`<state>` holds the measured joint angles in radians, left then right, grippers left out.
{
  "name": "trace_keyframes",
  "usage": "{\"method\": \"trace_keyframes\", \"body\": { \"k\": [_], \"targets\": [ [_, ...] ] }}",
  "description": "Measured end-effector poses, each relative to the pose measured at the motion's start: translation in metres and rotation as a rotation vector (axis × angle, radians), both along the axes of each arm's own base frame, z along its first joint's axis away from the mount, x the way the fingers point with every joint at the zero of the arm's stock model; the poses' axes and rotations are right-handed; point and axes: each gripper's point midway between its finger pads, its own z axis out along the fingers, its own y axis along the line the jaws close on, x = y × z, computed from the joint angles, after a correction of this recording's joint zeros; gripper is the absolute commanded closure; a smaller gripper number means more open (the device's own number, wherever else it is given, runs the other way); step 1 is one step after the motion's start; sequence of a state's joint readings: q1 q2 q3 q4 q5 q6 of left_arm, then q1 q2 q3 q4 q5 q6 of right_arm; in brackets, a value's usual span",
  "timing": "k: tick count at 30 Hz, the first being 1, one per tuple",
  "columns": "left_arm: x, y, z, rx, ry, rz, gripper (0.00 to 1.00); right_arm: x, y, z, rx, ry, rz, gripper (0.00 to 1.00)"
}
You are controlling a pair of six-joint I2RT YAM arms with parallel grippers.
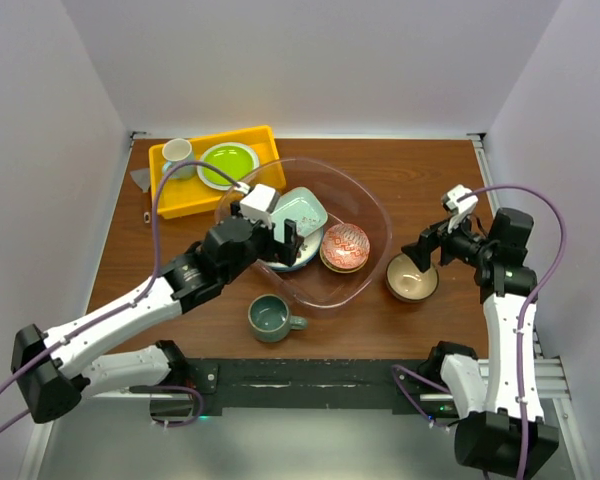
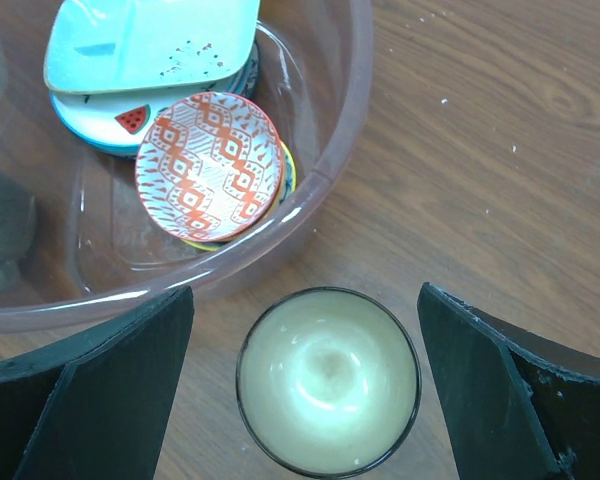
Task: Place the mixed dishes into the plastic bin
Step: Place the bowl in the plastic bin, then pick up the bowl from the center of the board.
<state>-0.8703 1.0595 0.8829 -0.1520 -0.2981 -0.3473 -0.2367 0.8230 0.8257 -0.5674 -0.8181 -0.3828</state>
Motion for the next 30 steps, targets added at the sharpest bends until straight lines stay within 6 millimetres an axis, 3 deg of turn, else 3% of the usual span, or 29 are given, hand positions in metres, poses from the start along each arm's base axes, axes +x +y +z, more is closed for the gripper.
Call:
{"method": "trace_keyframes", "body": {
  "k": [11, 21, 30],
  "targets": [
    [-0.023, 0.026, 0.009, -0.070, -0.046, -0.001, 0.00, 0.013, -0.017, -0.038, -0.068, 0.155, -0.023, 0.02],
    [-0.030, 0.033, 0.001, -0.074, -0.045, -0.003, 0.00, 0.023, -0.040, -0.082, -0.150, 0.341, -0.057, 0.02],
    [-0.032, 0.035, 0.007, -0.098, -0.057, -0.002, 0.00, 0.020, -0.056, -0.131, -0.220, 0.518, -0.058, 0.17]
  ]
}}
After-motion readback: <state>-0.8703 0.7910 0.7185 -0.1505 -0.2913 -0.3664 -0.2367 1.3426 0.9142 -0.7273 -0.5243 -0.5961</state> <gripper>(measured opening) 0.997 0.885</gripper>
